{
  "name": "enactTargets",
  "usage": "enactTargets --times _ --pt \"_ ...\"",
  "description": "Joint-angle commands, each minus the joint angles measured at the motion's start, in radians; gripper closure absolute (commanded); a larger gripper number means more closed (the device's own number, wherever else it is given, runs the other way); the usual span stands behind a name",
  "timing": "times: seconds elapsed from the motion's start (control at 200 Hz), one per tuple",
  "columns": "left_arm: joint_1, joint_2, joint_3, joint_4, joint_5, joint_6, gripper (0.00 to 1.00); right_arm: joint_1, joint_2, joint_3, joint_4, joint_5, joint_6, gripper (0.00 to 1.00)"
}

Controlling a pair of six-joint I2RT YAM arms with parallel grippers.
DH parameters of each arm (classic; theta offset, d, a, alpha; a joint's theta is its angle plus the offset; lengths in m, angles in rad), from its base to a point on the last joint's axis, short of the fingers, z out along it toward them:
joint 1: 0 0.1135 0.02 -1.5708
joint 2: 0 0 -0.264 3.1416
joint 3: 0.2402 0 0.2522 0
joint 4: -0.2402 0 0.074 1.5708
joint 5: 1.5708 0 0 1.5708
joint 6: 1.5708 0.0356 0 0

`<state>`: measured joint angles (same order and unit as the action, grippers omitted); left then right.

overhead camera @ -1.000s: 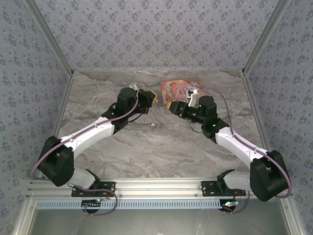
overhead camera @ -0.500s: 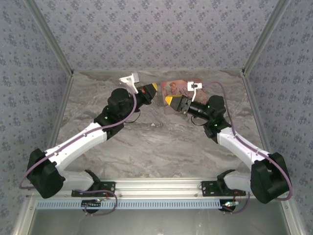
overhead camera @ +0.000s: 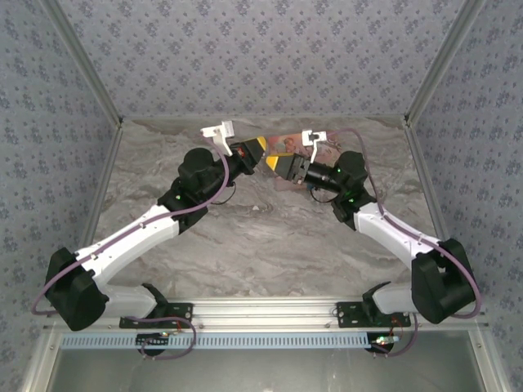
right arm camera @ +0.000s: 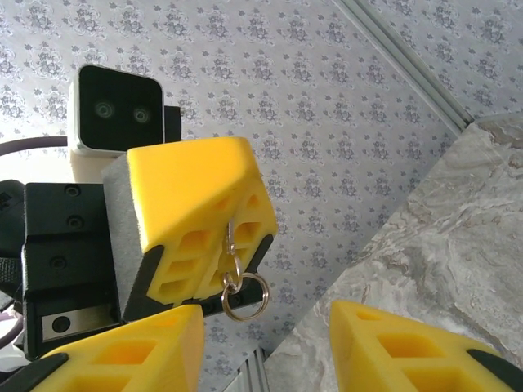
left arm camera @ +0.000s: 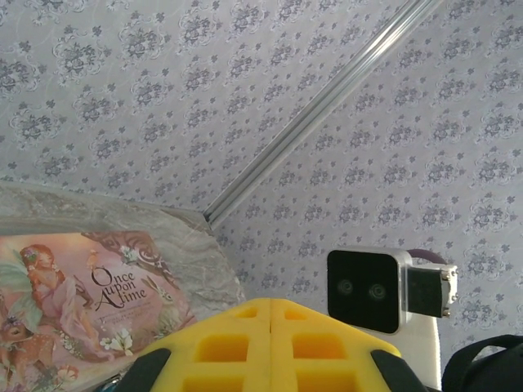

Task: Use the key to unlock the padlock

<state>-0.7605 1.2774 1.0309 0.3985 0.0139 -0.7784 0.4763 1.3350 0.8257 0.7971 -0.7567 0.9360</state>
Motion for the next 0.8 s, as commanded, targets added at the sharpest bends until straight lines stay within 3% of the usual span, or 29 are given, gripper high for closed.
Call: enactTargets --times 0.0,0.345,0.794 --pt "-0.007 0.002 -0.004 0.048 0.017 -0.007 1.00 0.013 0.007 0.044 0.034 -0.009 0.013 0.55" --pt "-0.007 0.017 -0.005 0.054 0.019 -0.027 1.00 0.031 0.041 0.071 0.050 -0.004 0.029 0.62" --pt "-0.006 0.020 -0.012 0.059 0.015 -0.039 1.00 0.033 0.053 0.081 0.051 0.009 0.042 0.84"
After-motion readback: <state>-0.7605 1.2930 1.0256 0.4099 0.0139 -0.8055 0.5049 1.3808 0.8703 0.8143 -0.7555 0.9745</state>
